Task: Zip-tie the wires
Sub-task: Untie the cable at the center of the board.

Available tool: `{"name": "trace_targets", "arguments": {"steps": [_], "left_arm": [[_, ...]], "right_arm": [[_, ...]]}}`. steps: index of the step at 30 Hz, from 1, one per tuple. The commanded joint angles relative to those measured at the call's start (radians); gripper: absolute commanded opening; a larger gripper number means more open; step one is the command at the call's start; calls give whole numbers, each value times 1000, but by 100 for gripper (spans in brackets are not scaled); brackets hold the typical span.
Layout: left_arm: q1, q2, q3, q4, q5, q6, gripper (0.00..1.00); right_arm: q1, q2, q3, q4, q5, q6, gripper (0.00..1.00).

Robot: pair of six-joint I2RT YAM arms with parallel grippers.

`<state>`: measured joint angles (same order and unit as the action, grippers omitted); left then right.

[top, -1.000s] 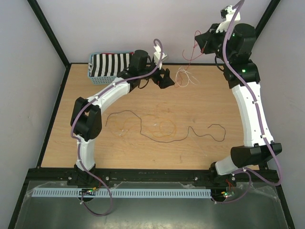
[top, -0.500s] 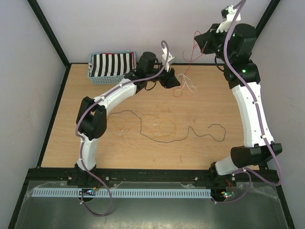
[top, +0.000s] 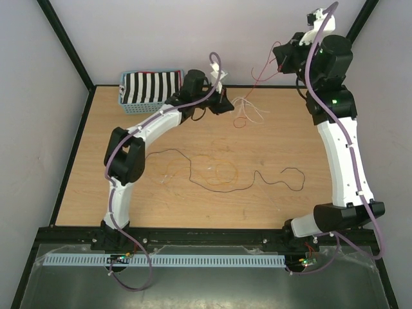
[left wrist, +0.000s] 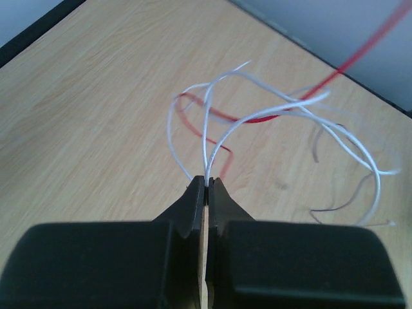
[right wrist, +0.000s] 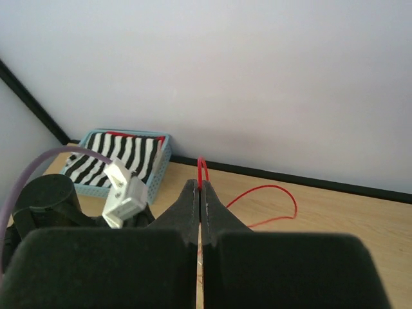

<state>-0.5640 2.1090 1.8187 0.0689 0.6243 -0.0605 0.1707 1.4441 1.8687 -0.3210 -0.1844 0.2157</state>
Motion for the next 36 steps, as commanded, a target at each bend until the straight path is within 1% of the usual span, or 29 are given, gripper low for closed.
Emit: {"name": "trace_targets", "arguments": {"steps": [1,4,9,12,14,24,28,31,36], "left_arm": [[92,7,9,-41,-102,-58,0],[181,-2,18,-155,-162,-98,0],[327,-8,34,-307,-217,-132,0],[386,-17,19,-357,-253,-107,0],[416,-25,2,-369,-264,-93,0],[503,-26,-1,-417,-320,-72,0],[557,-20,-16,-438,-335,-96,0],[610,-24,-56,-440,-338,-114,0],[703,-45,-133,-440,-345,-139,0]], "right_arm": [[0,-49,-4,-25,181,-75,0],[0,-68,-23,-69,361,-142,0],[-2,-120,-81,-77,639,-234,0],[-8,-137,-117,-78,765,-283,0],[-14,-147,-142,-77,816,-298,0],[-38,-165,-265,-78,891,-324,0],[-66,-181,-317,-82,1000,-348,0],[-110,-223,-342,-82,984,-330,0],[-128,-254,-383,-84,981,-321,0]]}}
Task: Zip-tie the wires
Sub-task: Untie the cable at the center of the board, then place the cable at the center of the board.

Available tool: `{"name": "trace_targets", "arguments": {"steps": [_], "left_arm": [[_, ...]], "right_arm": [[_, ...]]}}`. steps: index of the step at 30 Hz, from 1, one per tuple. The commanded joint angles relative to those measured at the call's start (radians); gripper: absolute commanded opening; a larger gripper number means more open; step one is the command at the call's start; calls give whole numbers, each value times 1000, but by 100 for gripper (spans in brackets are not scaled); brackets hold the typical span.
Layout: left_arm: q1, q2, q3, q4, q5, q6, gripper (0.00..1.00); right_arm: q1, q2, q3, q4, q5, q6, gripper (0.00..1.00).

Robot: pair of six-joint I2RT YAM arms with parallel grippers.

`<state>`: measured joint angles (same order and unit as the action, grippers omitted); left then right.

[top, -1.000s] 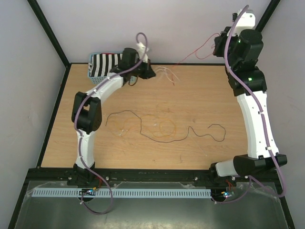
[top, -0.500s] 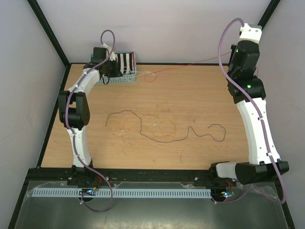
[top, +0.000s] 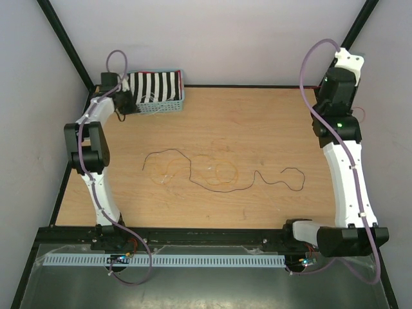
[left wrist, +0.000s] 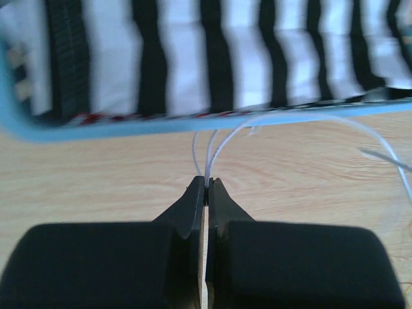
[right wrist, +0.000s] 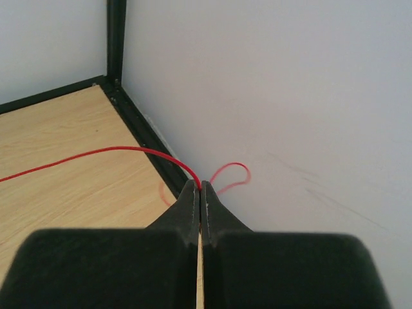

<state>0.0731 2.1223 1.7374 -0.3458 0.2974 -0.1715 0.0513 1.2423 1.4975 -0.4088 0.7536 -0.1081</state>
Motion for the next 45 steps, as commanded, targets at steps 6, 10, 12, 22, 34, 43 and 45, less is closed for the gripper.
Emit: {"name": "trace_targets", "arguments": {"steps": [6,10,12,22,34,43,45], "left_arm": [[105,-88,-91,-18,23,-9,0],[94,-111,-96,10,104,-12,0],[77,-130,-93,16,139,8,0],[-34,-303,-53,10,278,38,0],[-193,-434,43,10,387,-55,0],[-272,-451,66,64,475,-212,0],[-294,-454,71,67,495,-220,0]], "right_arm": [[-19,-37,-44,2,-155,91,0],[-18,-9,-49,4,-333,154,0],[-19,-2,-57,5,-410,174,0],[-19,36,-121,78,-737,242,0],[-18,109,-189,124,-873,299,77],[30,-30,-470,677,-1445,576,86],[58,-15,-495,733,-1472,622,85]]}}
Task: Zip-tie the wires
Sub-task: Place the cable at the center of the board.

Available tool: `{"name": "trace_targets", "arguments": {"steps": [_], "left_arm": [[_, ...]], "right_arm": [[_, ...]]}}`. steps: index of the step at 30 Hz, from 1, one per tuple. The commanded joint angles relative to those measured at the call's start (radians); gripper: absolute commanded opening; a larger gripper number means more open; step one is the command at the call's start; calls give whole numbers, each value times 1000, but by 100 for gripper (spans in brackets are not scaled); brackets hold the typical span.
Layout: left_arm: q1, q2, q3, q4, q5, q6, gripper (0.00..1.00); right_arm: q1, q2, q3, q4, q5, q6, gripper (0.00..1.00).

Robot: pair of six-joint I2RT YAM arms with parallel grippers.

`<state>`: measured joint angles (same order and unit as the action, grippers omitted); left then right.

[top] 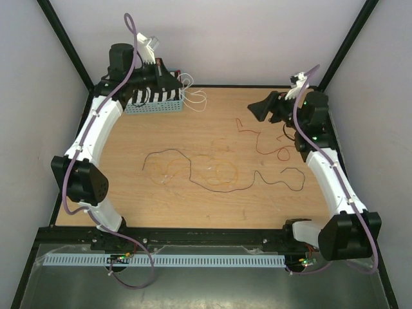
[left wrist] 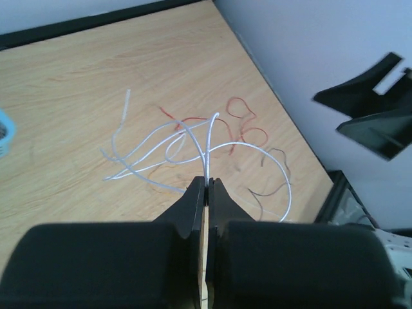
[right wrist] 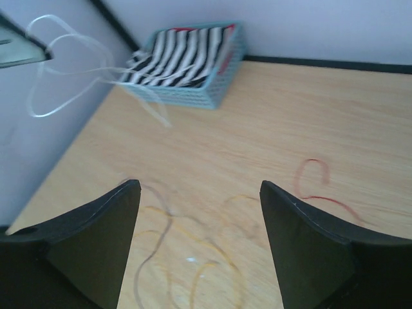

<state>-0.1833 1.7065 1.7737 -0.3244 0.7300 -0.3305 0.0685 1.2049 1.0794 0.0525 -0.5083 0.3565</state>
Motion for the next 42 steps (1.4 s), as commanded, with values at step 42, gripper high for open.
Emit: {"name": "trace_targets", "arguments": {"steps": [42], "left_arm": [[-135,2,31,213,608,-256,0]], "right_arm": [[275,111,-55,408,-439,-361,70]]}}
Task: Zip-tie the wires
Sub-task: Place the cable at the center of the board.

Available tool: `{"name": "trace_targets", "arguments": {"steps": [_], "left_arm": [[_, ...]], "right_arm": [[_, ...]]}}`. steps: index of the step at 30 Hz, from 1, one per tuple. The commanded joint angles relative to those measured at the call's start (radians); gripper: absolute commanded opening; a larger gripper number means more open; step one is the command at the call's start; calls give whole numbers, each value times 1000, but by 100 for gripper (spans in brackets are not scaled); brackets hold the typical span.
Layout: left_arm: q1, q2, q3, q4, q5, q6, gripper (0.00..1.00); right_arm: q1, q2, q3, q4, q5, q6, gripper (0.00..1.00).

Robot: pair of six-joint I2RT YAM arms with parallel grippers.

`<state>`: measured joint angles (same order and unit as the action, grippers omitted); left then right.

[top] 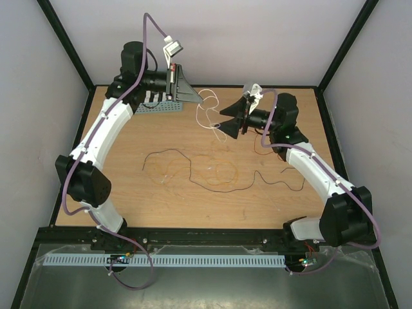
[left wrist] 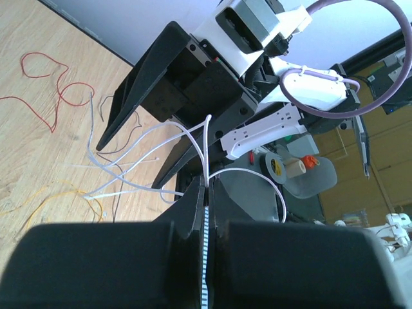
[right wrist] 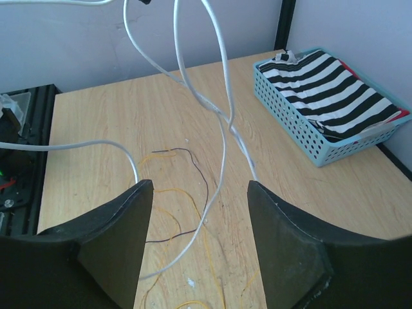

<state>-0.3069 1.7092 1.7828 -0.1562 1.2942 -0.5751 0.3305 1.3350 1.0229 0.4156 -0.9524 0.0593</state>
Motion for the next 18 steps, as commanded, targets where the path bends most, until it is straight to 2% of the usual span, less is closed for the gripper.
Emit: {"name": "trace_targets", "arguments": {"steps": [1,6,12,18], "left_arm": [[-14,-3,21,46,47,-11,0],[-25,-10,19,52,56,-15,0],[-39,-20,8,59,66,-21,0],[-41,-27,-15,66,69,-28,0]], "right_arm": [[14,-20,2,45,14,-68,70],[18,-13,2,40,33,-97,63],[24,1,4,41,55,-105,48],[28,2,4,46,86,-119,40]]}}
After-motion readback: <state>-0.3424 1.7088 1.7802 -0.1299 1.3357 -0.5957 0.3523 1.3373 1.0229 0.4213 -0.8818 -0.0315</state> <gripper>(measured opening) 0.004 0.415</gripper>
